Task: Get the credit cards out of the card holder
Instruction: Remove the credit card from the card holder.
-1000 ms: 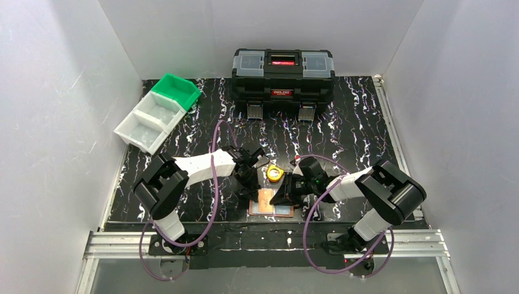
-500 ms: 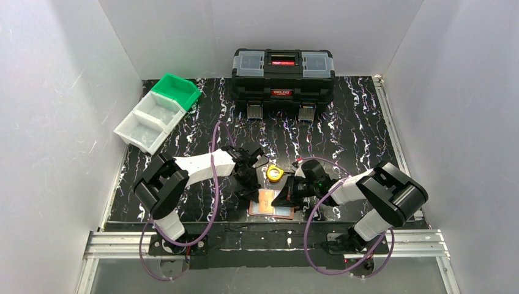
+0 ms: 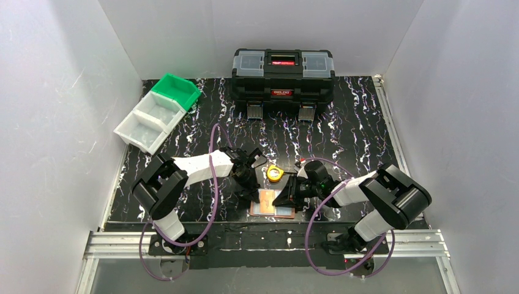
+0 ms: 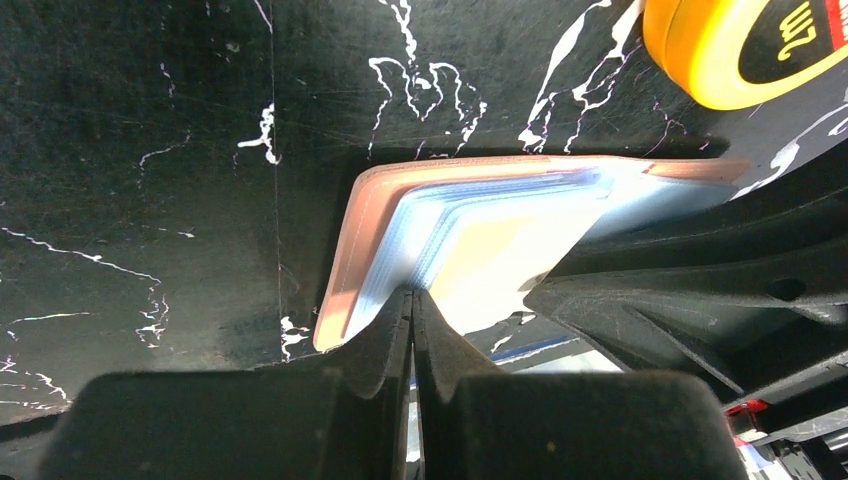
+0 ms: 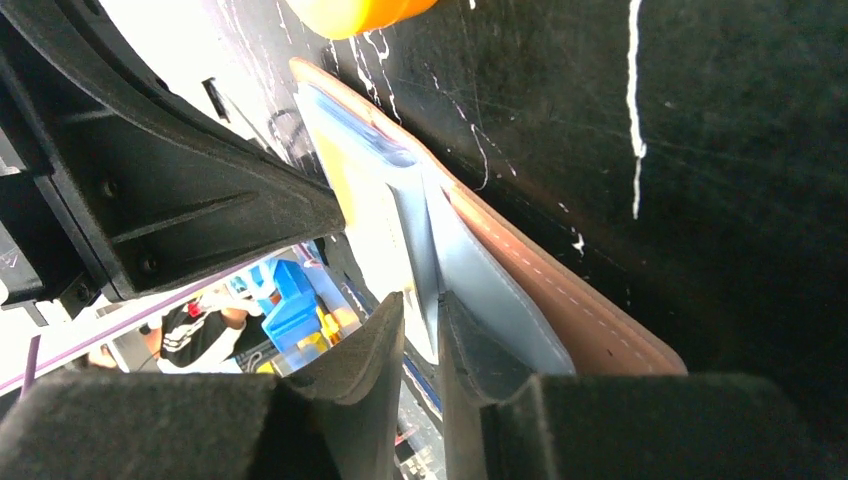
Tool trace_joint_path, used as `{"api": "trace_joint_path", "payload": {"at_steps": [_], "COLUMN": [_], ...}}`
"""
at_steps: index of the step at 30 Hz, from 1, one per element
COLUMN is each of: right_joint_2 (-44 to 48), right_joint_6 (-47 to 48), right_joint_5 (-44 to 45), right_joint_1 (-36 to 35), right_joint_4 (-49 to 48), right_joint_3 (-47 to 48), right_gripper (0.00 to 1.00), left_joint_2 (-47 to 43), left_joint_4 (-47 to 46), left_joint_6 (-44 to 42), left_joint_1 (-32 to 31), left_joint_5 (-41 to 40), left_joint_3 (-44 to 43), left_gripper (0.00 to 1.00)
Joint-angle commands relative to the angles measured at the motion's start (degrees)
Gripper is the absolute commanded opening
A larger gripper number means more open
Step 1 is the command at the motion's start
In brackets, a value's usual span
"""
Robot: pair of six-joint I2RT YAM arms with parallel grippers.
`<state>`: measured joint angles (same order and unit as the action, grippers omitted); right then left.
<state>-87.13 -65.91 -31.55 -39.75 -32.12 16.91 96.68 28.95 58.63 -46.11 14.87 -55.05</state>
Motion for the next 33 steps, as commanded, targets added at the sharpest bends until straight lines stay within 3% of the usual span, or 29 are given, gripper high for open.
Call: {"api": "trace_joint_path", "payload": {"at_steps": [1,8,33], "right_joint_2": [0.5,-1.5,-1.9], "right_joint_6": [0.2,-1.4,-3.5], "right_joint_5": [0.4,-0.2,-0.3], "right_joint_1": [0.3,0.3,1.2], "right_joint_4": [-2.0,-5.3,-11.7], "right_joint_3": [-0.5,-1.0,-3.7], "right_gripper": [0.27,0.2,0.16], "left_joint_2": [5.0,5.3,5.3], "left_joint_4": [2.6,2.5,2.3], "left_joint_6": [-0.7,-0.5,0.2], "left_joint_1": [-0.2,-0.2,-0.3], "left_joint_5": [-9.7,-9.8,-10.1], "left_joint_3": [4.8,4.6,5.0], "left_gripper": [0.0,0.0,0.0]}}
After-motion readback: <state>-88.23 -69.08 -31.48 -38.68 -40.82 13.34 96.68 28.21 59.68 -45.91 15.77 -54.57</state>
